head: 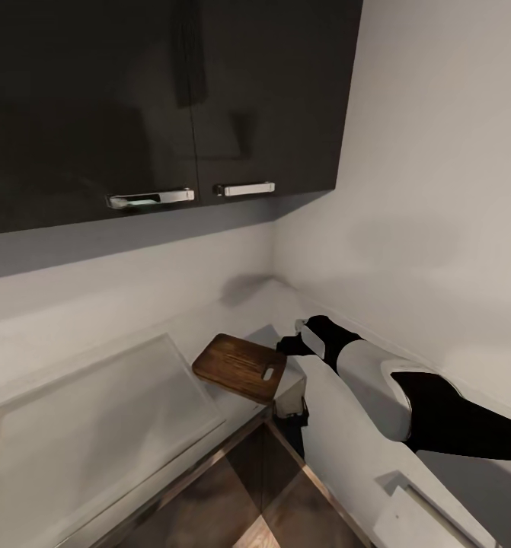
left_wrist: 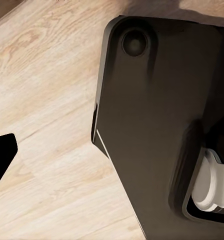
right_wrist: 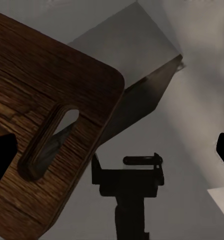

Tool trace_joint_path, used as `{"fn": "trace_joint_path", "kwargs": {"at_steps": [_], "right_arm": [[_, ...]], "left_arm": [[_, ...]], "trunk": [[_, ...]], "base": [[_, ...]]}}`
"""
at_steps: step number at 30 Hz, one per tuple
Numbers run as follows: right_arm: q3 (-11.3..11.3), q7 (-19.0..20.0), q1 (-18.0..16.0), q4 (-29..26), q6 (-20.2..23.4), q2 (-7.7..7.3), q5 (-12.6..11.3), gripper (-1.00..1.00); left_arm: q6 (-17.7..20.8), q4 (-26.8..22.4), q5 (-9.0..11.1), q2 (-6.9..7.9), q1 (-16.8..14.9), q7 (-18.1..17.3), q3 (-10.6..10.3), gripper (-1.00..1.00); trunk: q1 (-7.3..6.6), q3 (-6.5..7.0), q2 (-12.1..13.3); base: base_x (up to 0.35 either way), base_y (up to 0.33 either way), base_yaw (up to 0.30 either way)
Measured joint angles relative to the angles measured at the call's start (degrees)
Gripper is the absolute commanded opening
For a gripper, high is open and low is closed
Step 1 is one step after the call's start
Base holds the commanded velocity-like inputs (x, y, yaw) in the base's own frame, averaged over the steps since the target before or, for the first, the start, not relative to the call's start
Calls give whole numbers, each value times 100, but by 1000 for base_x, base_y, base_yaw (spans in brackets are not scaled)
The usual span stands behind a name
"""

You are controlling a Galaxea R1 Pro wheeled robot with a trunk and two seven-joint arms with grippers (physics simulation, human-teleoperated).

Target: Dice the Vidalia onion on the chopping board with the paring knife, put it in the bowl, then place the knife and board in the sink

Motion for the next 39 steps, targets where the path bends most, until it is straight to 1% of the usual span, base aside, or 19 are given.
{"fn": "trace_joint_path", "kwargs": {"at_steps": [12, 19, 30, 39], "right_arm": [[16, 4, 0, 4, -16, 0, -5, 100], [25, 9, 6, 16, -273, 0, -7, 100], [26, -2, 75, 17, -317, 0, -7, 100], [26, -15, 79, 10, -317, 0, -2, 100]], "left_arm": [[1, -2, 0, -5, 0, 0, 0, 100], [0, 0, 0, -5, 0, 0, 0, 100], [2, 0, 0, -5, 0, -1, -2, 100], [1, 2, 0, -5, 0, -4, -8, 100]], "trunk": [[0, 0, 0], [0, 0, 0], [0, -1, 0], [1, -55, 1]], "base": [[2, -2, 0], [0, 0, 0], [0, 0, 0], [0, 0, 0]]}}
